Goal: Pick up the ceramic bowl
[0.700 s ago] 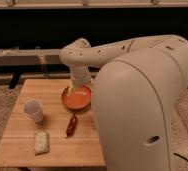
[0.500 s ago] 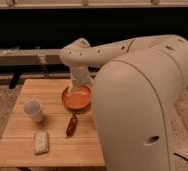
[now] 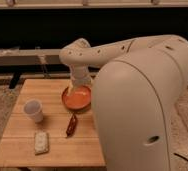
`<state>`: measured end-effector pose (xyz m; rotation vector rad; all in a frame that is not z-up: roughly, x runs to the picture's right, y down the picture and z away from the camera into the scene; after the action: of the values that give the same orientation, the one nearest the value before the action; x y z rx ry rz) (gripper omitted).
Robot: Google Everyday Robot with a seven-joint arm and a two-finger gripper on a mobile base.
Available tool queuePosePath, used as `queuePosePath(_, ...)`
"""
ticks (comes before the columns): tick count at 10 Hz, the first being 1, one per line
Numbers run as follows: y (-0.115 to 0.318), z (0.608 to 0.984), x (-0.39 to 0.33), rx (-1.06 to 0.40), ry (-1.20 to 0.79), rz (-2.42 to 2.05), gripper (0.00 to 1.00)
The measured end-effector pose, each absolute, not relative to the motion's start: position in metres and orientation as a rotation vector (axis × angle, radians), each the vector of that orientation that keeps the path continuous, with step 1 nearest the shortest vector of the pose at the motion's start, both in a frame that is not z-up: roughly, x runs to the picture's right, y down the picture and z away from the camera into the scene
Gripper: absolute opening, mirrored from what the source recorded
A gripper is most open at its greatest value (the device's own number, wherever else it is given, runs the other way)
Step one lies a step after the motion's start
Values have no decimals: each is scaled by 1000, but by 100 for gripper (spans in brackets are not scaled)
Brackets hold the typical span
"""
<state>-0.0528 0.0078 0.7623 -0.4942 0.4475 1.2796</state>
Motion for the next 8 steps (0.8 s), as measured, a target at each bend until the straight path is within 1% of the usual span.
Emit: queuePosePath(8, 8, 762, -52, -494, 449, 1279, 80)
